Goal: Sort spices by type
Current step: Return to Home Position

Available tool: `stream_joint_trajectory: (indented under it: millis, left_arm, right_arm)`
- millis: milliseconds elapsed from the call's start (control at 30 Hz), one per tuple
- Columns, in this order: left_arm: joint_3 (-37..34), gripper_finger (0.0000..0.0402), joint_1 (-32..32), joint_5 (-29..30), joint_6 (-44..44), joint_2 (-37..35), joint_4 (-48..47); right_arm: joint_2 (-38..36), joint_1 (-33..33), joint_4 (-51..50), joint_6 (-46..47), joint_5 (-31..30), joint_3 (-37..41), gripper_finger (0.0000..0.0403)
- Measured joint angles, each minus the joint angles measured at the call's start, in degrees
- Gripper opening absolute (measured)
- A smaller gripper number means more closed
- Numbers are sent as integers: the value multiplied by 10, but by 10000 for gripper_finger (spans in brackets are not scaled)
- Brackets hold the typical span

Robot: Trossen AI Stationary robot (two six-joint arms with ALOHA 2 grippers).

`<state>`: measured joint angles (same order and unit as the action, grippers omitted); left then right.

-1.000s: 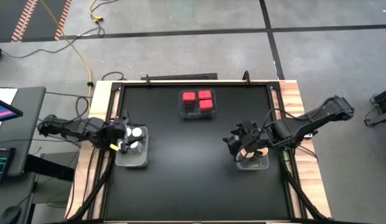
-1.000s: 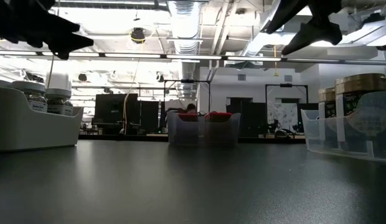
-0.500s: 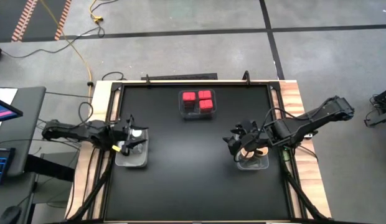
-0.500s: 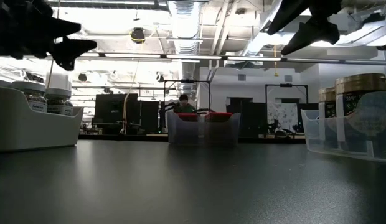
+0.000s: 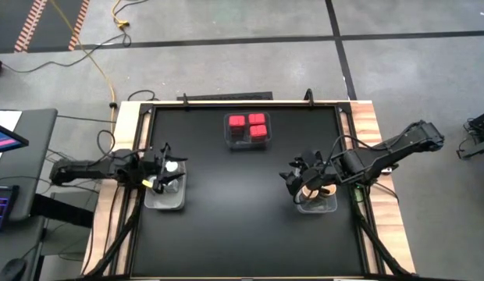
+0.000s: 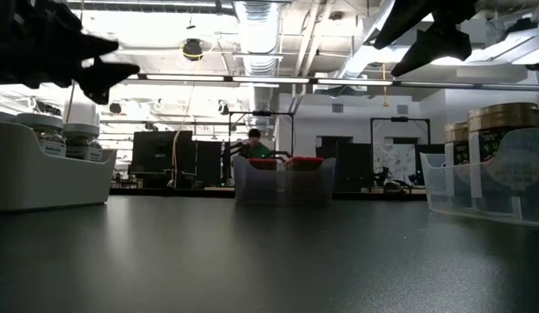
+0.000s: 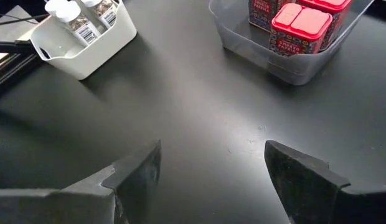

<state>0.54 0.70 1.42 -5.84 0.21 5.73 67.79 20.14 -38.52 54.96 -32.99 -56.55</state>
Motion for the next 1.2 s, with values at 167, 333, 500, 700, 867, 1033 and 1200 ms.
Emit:
stream_joint_trajectory:
  millis: [167, 333, 500, 700, 867, 1033, 1200]
  left_arm:
    - [0, 247, 10, -5, -10, 0, -39]
    - [-1, 247, 5, -9, 9, 0, -40]
    - [-1, 247, 5, -9, 15, 2, -40]
    - [-1, 247, 5, -8, 15, 2, -41]
    - [-1, 247, 5, -8, 15, 2, -41]
    - [-1, 247, 5, -8, 15, 2, -41]
    - [-1, 247, 5, -7, 15, 2, -41]
  right_arm:
    - [0, 0, 2, 0, 0, 0, 313]
    - [0, 0, 2, 0, 0, 0, 313]
    - [0, 0, 10, 0, 0, 0, 313]
    - [0, 3, 1, -36, 3, 0, 313]
    - [0, 7, -35, -146, 5, 0, 313]
    - [0, 1, -112, -185, 1, 0, 313]
    - [-6, -16, -96, -291, 1, 17, 313]
